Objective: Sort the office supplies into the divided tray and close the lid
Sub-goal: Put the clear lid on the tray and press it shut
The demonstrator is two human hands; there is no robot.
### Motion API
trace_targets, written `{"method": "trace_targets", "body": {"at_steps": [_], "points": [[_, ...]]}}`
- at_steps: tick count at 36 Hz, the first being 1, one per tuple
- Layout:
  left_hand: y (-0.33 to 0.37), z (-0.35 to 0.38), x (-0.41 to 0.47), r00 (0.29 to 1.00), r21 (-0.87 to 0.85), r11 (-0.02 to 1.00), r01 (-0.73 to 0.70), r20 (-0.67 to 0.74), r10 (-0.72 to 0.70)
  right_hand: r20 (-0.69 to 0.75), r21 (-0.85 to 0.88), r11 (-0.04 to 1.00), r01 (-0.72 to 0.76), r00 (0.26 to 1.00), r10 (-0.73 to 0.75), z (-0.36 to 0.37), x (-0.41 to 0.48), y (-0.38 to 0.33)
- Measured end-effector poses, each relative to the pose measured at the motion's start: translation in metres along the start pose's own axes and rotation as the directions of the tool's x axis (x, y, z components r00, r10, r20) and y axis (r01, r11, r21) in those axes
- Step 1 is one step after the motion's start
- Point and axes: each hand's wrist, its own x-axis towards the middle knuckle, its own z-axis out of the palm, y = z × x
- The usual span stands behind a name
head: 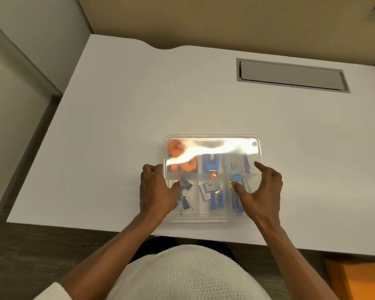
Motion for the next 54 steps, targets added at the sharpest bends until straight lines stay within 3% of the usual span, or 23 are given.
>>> {"method": "trace_targets", "body": {"at_steps": [12, 17, 23, 28, 32, 48, 54], "points": [[0.012, 0.008, 0.015, 0.998, 0.071, 0.996, 0.058, 0.030, -0.060, 0.067, -0.123, 0.992, 0.003, 0.998, 0.006, 0.005, 0.026, 0.013], [0.007, 0.012, 0.018, 0.999, 0.085, 0.996, 0.039, 0.014, -0.040, 0.107, -0.226, 0.963, 0.144, 0.987, -0.122, 0.006, 0.026, 0.027], [-0.004, 0.037, 0.011, 0.998, 0.234, 0.970, -0.062, 0.026, 0.057, 0.134, -0.233, 0.947, 0.221, 0.972, -0.193, 0.014, 0.022, 0.045], [-0.016, 0.049, 0.010, 0.973, 0.289, 0.930, -0.228, 0.023, 0.232, 0.151, -0.219, 0.941, 0.260, 0.961, -0.231, 0.016, 0.021, 0.048], [-0.023, 0.051, 0.025, 0.890, 0.365, 0.822, -0.437, 0.043, 0.454, 0.193, -0.221, 0.933, 0.283, 0.951, -0.242, 0.016, 0.018, 0.049], [-0.034, 0.065, 0.043, 0.891, 0.194, 0.870, -0.453, 0.074, 0.447, 0.166, -0.313, 0.895, 0.319, 0.946, -0.279, 0.025, 0.016, 0.051], [-0.031, 0.063, 0.044, 0.886, 0.326, 0.829, -0.455, 0.068, 0.460, 0.143, -0.391, 0.852, 0.348, 0.937, -0.318, 0.027, 0.015, 0.054]]}}
